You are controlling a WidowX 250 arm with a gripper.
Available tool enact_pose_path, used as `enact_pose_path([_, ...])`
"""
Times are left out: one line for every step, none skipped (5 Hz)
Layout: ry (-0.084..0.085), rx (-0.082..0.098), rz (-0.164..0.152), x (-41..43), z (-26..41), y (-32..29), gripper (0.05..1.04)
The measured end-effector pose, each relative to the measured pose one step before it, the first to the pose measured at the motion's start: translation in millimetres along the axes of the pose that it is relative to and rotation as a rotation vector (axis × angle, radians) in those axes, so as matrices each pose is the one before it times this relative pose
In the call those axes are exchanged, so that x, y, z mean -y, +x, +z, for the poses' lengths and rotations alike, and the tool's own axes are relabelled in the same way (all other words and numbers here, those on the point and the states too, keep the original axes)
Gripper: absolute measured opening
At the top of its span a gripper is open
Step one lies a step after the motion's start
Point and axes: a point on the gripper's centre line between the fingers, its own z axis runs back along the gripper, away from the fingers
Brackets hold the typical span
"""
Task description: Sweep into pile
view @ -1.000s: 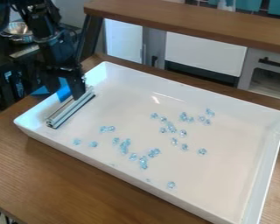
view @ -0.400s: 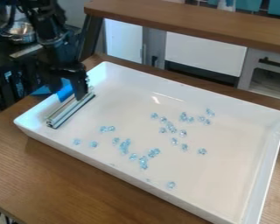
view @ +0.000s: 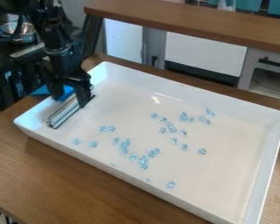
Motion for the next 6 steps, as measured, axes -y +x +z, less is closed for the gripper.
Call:
enact_pose_path([0.0066,-0.0012,-0.0032,1.41,-4.42,-1.61,1.001])
enact_pose_path([0.0117,-0.0044,-0.0202,-1.82,-3.1,-3.02,0.964])
enact_pose_path([-0.0041,-0.0115,-0.0323,-0.36,0.61,-2.2,0.773])
enact_pose_path([-0.0209,-0.0173,-0.0141,-4.92,-2.39,-8.25,0.492])
enact_pose_path([-0.0177,-0.0108,-0.0218,2.22,-1.77,-7.24,0.341])
enact_pose_path([-0.0061,-0.0088,-0.0361,5.03,-0.25,-10.03,0.341])
